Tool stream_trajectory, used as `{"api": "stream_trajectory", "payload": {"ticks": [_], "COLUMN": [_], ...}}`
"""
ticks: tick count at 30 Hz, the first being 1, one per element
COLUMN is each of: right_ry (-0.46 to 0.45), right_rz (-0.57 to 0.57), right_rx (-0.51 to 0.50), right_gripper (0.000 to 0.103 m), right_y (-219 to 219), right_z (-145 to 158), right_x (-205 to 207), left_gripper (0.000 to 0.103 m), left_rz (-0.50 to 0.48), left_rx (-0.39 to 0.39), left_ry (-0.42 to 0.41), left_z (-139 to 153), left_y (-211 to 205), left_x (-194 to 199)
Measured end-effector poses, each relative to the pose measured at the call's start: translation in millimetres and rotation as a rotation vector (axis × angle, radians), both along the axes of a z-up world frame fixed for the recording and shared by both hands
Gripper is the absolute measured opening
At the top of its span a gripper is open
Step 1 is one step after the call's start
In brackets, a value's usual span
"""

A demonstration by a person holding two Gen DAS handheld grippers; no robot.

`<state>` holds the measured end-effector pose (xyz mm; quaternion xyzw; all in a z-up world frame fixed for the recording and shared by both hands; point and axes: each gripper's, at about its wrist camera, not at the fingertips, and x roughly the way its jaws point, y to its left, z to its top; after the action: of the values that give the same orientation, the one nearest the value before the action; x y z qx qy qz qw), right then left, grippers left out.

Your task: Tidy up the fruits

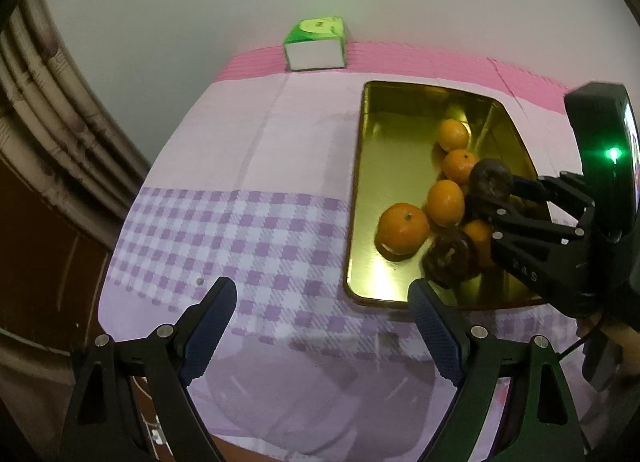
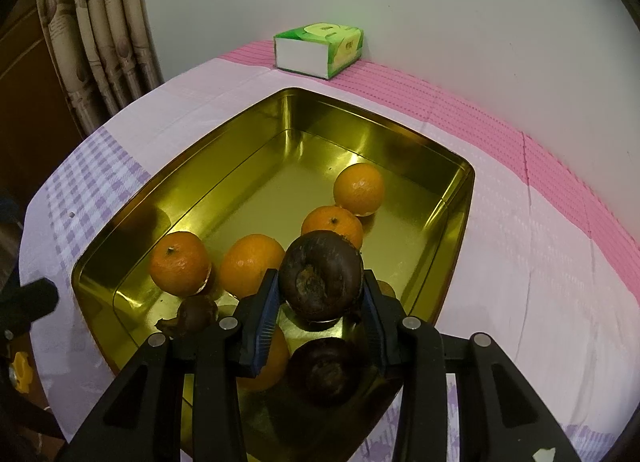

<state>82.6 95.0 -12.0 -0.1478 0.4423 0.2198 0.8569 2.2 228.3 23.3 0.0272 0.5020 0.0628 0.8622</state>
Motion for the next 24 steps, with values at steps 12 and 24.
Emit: {"api": "stream_trajectory", "payload": {"ticks": [12,24], "right_ry": [-0.068,-0.011], "right_rz": [-0.030,-0.152], "right_rx": [0.047,0.121], "right_gripper": [0.069,0.098], "right_y": [-5.7,-38.3], "right_z": [28.2,40.8], "right_x": [-20.9,-47.6], "left_gripper": [0.088,0.088], "left_rz": [-0.031,-0.032], "left_rx": [-0.012,-0.012], "left_ry": [-0.014,-0.014], "left_z": [1.2,0.0], "left_y": [-5.9,-7.3], "left_x": [-1.2,-0.9]}}
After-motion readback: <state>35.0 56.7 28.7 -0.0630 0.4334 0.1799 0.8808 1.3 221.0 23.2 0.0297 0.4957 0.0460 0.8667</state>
